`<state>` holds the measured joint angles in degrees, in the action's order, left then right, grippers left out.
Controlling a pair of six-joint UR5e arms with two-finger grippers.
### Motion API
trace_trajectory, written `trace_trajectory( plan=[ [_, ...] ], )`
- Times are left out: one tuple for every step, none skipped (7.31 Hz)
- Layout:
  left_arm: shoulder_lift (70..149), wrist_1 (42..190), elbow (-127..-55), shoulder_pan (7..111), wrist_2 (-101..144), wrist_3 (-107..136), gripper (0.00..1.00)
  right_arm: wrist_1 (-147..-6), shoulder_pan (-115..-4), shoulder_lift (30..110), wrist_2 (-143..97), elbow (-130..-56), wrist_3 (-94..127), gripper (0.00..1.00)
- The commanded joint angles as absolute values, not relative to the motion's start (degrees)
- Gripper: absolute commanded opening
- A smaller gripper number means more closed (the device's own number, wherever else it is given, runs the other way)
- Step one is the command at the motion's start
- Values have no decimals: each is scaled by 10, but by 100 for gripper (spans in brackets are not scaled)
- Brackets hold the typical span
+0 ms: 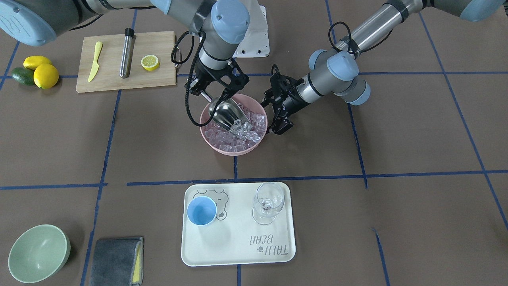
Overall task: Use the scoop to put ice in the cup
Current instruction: 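Lift the scoop with ice out of the bowl with the right gripper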
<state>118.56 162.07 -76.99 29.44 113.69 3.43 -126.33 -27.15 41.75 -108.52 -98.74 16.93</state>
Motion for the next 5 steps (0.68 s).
trace_trajectory(
  plan=[
    [1186,1621,-770,294,1137,34,100,-1209,-271,453,-1085,-1005,203,0],
    [1186,1621,-770,294,1136,34,100,-1207,-271,453,-1083,-1008,207,0],
    [1186,1621,-770,295,1136,34,100,-1203,-271,460,-1083,-1026,217,0],
    [1186,1621,-770,294,1137,34,100,-1181,-271,490,-1083,-1060,222,0],
    [1186,1621,-770,294,1136,34,100,-1152,-271,515,-1082,-1082,234,0]
  ],
)
